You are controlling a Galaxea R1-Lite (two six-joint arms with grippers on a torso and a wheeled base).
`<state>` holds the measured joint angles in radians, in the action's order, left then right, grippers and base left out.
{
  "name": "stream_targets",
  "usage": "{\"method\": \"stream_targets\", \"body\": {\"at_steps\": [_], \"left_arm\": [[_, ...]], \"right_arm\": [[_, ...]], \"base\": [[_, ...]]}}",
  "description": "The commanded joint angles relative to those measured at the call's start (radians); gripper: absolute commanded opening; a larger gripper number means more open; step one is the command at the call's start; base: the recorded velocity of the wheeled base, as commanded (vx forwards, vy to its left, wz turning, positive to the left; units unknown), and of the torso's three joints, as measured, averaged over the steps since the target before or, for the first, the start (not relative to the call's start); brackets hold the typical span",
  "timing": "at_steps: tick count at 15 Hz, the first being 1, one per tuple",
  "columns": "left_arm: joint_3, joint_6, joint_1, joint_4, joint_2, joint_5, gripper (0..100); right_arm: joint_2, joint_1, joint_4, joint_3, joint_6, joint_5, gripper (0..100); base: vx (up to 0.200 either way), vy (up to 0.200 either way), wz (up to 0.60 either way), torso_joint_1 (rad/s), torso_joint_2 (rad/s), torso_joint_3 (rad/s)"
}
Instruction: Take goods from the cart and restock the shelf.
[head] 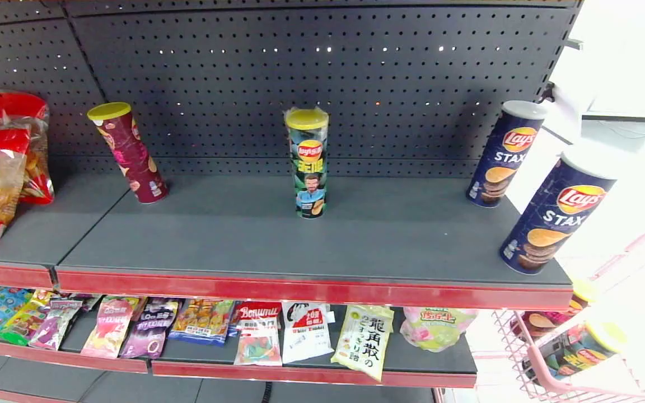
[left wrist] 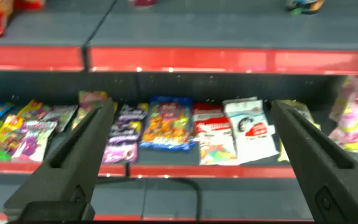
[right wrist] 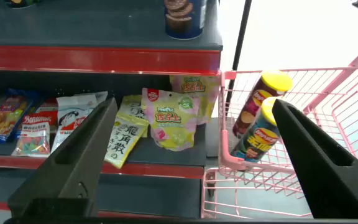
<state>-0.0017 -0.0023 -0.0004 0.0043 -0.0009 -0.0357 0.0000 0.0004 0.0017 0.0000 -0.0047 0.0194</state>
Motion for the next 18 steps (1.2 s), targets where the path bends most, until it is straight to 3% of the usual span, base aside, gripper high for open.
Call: {"method": "stream_targets", "body": {"at_steps": [1, 11, 18], "left_arm": [[0.000, -0.001, -0.001, 0.000, 0.001, 0.000, 100], [0.000, 0.001, -0.001, 0.000, 0.001, 0.000, 100], [0.000, -0.001, -0.001, 0.000, 0.001, 0.000, 100]], "right_arm": [[0.002, -0.002, 0.000, 0.000, -0.001, 0.001, 100], [0.002, -0.002, 0.000, 0.000, -0.003, 0.001, 100], [0.002, -0.002, 0.000, 0.000, -0.001, 0.001, 100]], "base": [[0.000, -0.200, 0.00, 0.002, 0.01, 0.007], [0.000, -0.200, 0.00, 0.001, 0.00, 0.002], [0.000, 0.000, -0.09, 0.000, 0.00, 0.000]]}}
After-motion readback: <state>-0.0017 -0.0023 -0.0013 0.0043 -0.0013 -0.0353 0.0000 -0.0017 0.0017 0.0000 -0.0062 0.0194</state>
